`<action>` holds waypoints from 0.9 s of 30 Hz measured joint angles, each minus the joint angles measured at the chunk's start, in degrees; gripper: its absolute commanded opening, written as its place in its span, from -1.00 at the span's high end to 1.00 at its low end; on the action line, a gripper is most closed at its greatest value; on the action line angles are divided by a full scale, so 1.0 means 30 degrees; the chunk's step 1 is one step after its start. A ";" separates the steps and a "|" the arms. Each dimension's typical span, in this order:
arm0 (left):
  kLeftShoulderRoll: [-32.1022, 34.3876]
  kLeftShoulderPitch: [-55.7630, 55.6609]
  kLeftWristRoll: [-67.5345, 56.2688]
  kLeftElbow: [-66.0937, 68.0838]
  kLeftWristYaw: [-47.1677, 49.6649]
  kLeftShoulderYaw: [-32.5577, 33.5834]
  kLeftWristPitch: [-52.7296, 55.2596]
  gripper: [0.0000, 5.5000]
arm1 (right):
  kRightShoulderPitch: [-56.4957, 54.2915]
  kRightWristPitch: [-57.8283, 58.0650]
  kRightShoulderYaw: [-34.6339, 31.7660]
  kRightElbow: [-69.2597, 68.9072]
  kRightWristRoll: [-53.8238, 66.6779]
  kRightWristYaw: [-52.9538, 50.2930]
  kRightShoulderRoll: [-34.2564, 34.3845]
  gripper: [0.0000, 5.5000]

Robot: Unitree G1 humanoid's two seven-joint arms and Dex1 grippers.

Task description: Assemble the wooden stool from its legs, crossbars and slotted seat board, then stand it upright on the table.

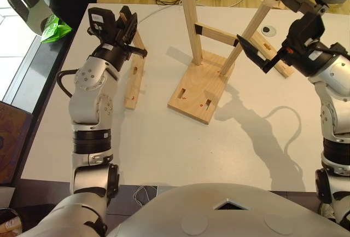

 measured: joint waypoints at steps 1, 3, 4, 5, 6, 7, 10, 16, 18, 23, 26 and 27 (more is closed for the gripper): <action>0.0007 -0.0001 0.0612 0.0819 -0.0140 -0.0001 -0.0940 0.85 | -0.0001 0.0039 0.0014 -0.0005 0.0007 -0.0007 0.0089 -0.96; 0.0039 0.0050 0.1485 0.2336 -0.0350 0.0022 -0.2365 0.85 | 0.0000 0.0106 0.0035 -0.0028 0.0013 -0.0047 0.0289 -0.96; 0.0076 0.0073 0.1764 0.2757 -0.0398 0.0045 -0.2770 0.85 | 0.0001 0.0118 0.0035 -0.0036 0.0013 -0.0068 0.0297 -0.96; 0.0102 0.0090 0.2023 0.3163 -0.0502 0.0161 -0.3226 0.85 | 0.0003 0.0149 0.0035 -0.0060 0.0012 -0.0108 0.0320 -0.96; 0.0141 0.0100 0.2103 0.3467 -0.0587 0.0238 -0.3478 0.85 | 0.0008 0.0201 0.0037 -0.0084 0.0012 -0.0170 0.0339 -0.96; 0.0142 0.0139 0.2120 0.3773 -0.0764 0.0310 -0.3767 0.85 | 0.0009 0.0265 0.0051 -0.0136 0.0011 -0.0217 0.0379 -0.96; 0.0063 0.0345 0.2433 0.4317 -0.1002 0.0353 -0.4140 0.85 | 0.0009 0.0305 0.0062 -0.0199 0.0012 -0.0273 0.0445 -0.96; -0.0419 0.0646 0.2018 0.6157 -0.1816 0.0969 -0.4654 0.85 | 0.0008 0.0472 0.0060 -0.0413 0.0029 -0.0316 0.0452 -0.96; -0.0442 0.0574 0.1898 0.6375 -0.1916 0.1131 -0.4731 0.85 | 0.0009 0.0526 0.0059 -0.0413 0.0038 -0.0306 0.0449 -0.96; -0.0697 0.0276 0.1892 0.6799 -0.1770 0.1349 -0.4815 0.85 | 0.0009 0.0583 0.0061 -0.0417 0.0040 -0.0281 0.0444 -0.96; -0.1248 -0.0125 0.1668 0.7324 -0.1057 0.1836 -0.4474 0.85 | 0.0009 0.0554 0.0095 -0.0416 -0.0019 -0.0230 0.0420 -0.96; -0.1348 -0.0137 0.1564 0.7362 -0.0864 0.1922 -0.4089 0.85 | 0.0009 0.0505 0.0127 -0.0414 -0.0043 -0.0210 0.0392 -0.96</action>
